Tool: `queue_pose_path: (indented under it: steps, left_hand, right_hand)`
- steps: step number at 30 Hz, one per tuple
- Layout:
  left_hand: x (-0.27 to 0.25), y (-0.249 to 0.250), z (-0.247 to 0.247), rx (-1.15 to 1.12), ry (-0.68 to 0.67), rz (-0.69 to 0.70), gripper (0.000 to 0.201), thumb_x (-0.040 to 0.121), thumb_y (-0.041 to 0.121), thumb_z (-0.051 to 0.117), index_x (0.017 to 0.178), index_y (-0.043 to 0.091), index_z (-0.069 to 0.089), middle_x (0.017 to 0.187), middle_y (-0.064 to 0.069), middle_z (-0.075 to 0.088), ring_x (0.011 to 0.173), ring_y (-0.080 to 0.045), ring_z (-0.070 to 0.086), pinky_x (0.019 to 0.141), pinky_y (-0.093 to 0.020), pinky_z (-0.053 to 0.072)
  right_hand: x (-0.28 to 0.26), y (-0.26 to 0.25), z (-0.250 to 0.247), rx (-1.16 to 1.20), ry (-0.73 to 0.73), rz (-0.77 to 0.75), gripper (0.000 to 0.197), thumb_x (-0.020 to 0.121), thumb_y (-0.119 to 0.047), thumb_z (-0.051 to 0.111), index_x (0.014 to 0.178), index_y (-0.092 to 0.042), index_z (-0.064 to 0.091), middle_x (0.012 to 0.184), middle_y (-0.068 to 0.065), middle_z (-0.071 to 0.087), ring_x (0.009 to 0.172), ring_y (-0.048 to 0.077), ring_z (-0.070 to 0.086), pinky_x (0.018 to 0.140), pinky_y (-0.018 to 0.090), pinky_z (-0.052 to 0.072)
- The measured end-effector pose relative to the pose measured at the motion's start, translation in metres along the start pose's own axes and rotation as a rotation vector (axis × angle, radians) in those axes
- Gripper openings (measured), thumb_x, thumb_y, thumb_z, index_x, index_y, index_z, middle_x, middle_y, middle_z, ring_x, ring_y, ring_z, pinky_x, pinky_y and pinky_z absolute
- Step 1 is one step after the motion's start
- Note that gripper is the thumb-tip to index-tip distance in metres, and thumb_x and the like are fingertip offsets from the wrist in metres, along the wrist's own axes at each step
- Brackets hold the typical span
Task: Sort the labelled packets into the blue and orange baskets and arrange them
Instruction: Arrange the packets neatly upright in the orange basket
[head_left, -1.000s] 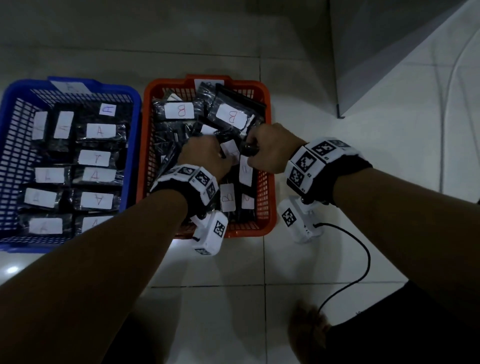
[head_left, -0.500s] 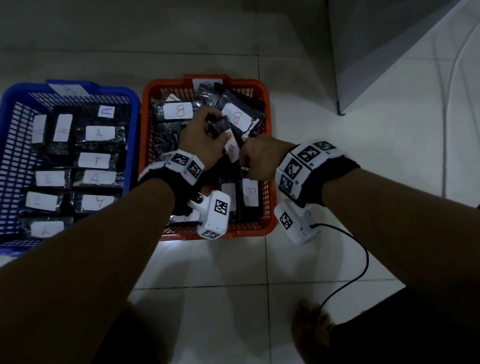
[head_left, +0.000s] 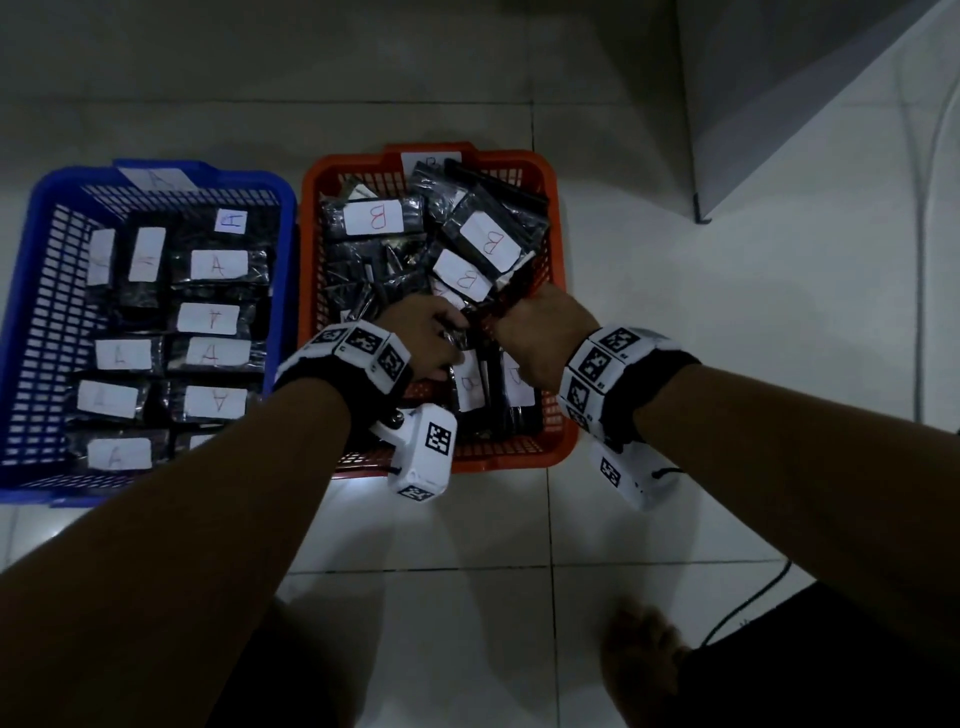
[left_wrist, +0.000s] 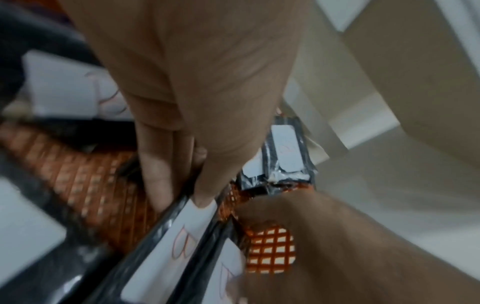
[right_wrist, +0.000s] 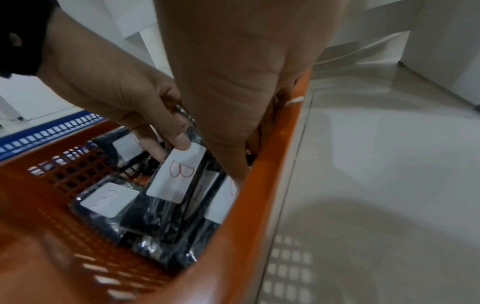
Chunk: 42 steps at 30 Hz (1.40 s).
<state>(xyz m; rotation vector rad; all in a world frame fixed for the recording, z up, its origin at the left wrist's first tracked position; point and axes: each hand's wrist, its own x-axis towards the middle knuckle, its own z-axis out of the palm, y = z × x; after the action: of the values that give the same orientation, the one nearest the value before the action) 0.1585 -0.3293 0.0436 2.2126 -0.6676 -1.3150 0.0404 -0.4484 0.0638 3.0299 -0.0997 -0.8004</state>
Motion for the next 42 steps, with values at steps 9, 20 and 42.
queue_pose_path:
  steps: [9,20,42]
  left_hand:
    - [-0.005,0.004,-0.005,0.516,0.401,0.381,0.021,0.074,0.036,0.073,0.089,0.022,0.066,0.094,0.001,0.065,0.088,-0.018,0.061,0.072,-0.032,0.053]
    - [-0.004,-0.008,-0.031,0.519,0.572,0.265,0.034,0.078,0.031,0.071,0.108,0.017,0.065,0.113,-0.005,0.061,0.103,-0.024,0.058,0.078,-0.031,0.047]
    - [-0.058,-0.014,-0.066,0.182,0.257,0.011,0.028,0.067,0.041,0.082,0.085,0.020,0.075,0.084,0.008,0.071,0.074,-0.004,0.064,0.063,-0.017,0.051]
  right_hand:
    - [0.009,0.016,-0.014,0.389,0.607,0.241,0.022,0.087,-0.018,0.056,0.107,-0.012,0.059,0.111,0.008,0.058,0.094,0.028,0.059,0.066,0.036,0.046]
    - [0.029,0.020,-0.012,0.503,0.515,0.437,0.055,0.088,-0.027,0.060,0.137,-0.014,0.041,0.137,0.010,0.044,0.121,0.029,0.046,0.094,0.042,0.043]
    - [0.012,0.010,-0.031,0.595,-0.122,0.034,0.026,0.078,-0.025,0.068,0.104,-0.021,0.064,0.091,-0.001,0.064,0.081,0.017,0.062,0.064,0.025,0.051]
